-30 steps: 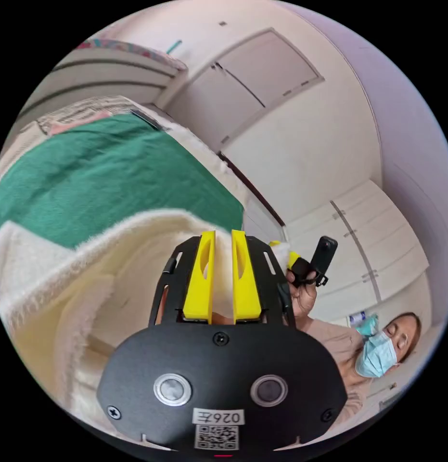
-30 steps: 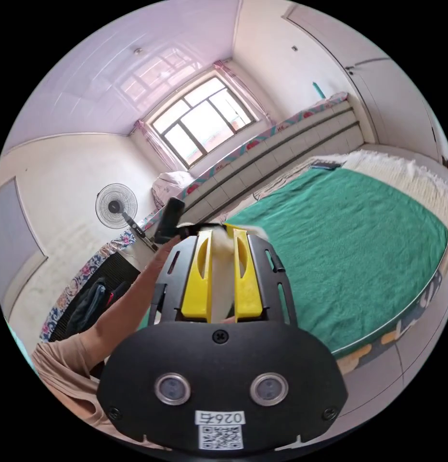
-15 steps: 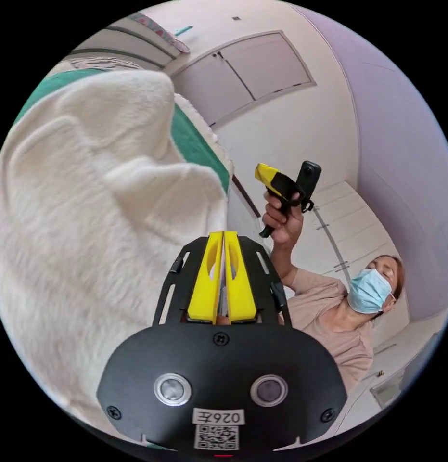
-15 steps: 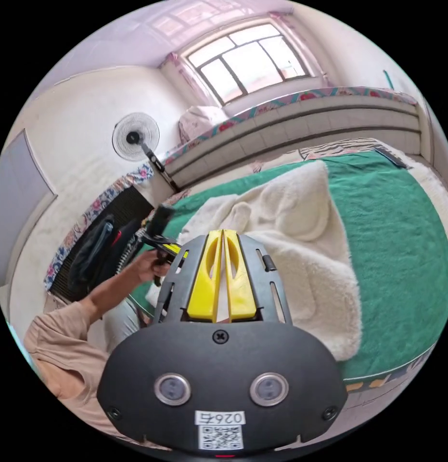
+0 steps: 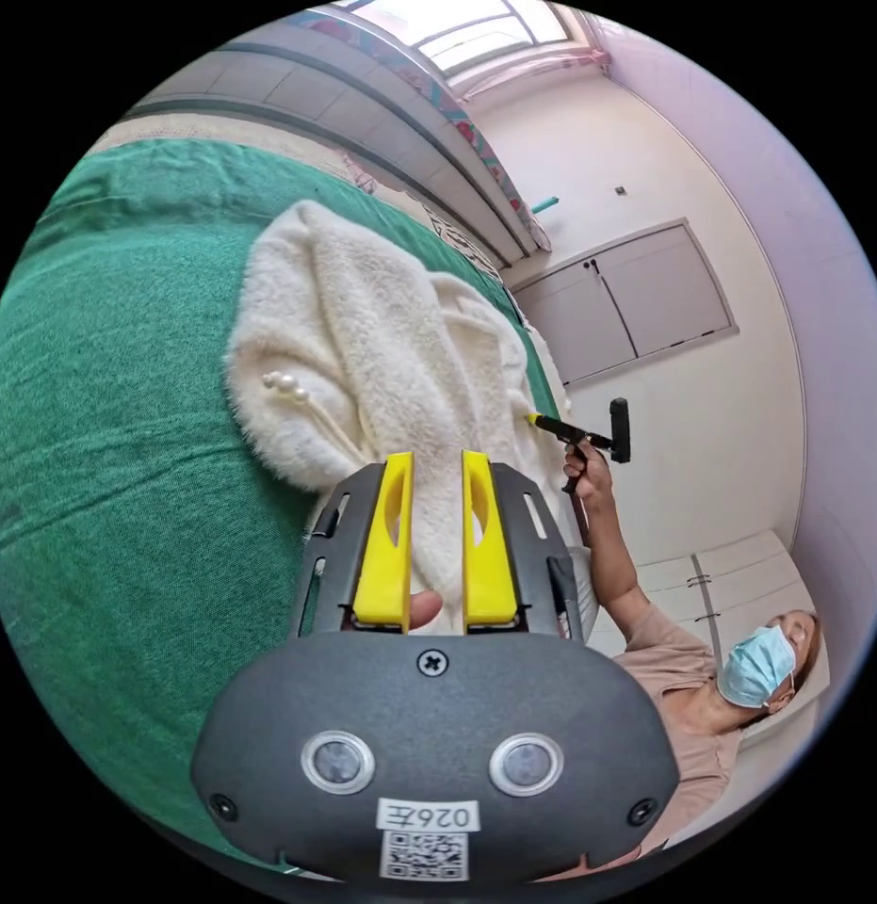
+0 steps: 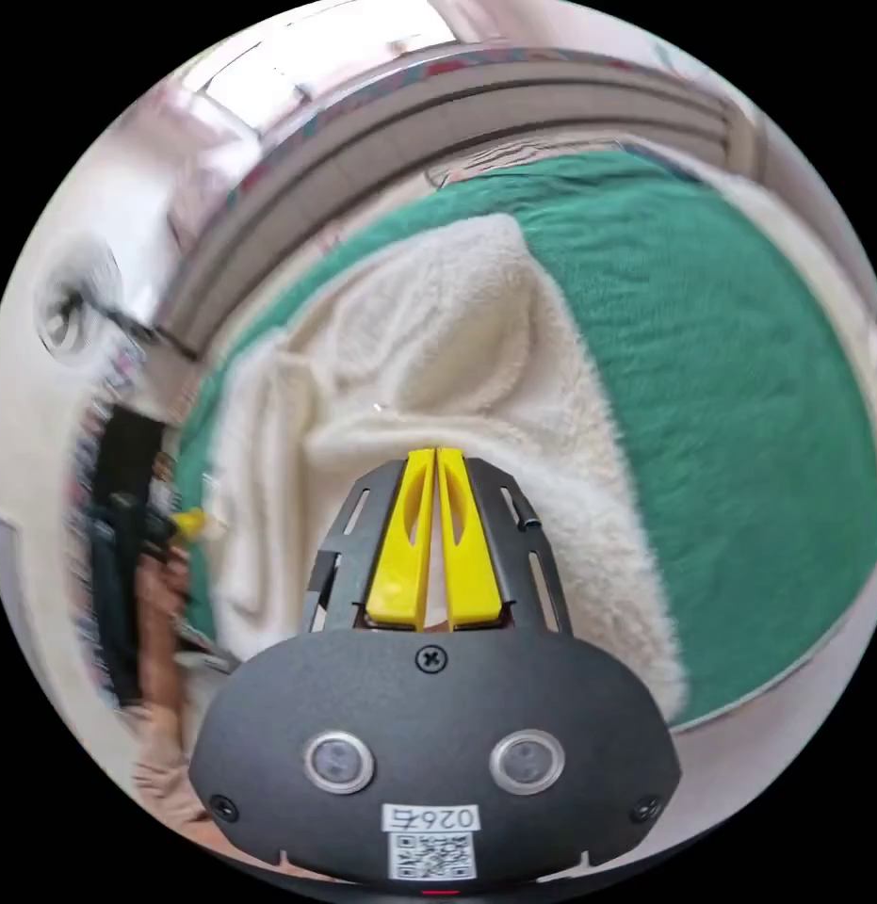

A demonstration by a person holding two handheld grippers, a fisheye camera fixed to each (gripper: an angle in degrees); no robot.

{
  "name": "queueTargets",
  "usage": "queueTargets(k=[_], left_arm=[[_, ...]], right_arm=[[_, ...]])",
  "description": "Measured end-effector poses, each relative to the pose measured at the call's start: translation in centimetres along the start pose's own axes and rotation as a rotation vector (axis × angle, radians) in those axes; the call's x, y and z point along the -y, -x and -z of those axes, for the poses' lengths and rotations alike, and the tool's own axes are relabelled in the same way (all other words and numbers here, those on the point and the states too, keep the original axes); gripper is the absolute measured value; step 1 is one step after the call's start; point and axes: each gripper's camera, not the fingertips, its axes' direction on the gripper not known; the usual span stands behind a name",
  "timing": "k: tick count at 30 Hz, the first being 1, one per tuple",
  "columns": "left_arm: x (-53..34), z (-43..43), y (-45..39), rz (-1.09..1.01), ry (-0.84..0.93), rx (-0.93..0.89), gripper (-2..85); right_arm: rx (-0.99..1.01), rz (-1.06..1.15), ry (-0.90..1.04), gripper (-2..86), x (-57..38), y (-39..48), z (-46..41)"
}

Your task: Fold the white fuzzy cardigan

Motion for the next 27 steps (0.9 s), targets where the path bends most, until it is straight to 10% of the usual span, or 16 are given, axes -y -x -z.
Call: queueTargets(k=[5,12,18,21,27], left_arm=[[2.6,-4.1,-3.2,-0.089,0.131,0.133,9.2],[4.6,-12.3,-9.0,-0.309,0.371,0.437,8.6],[9.4,-11.5,-7.8,-0.263,0.497,0.205,0.5],[14.3,-6.7,-6.0,-0.17,0.275,-0.098,0.0],[17.9,13.0,-4.0,-0.023,-0.853,-0.204,1.1]], right_arm=[[0.804,-0.248,-0.232,-1.0,-2.8,-5.2,5.1],[1.005,-0.153,0.037,-1.0,-1.9,1.2,2.4],[0.884,-0.077,0.102,-0.9,-1.5,5.5,2.2],[0.783,-0.037,0.064,-0.9,-1.8,6.9,2.4],[0.585,0.053,0.033,-0.8,-2.4,8.9,1.2]])
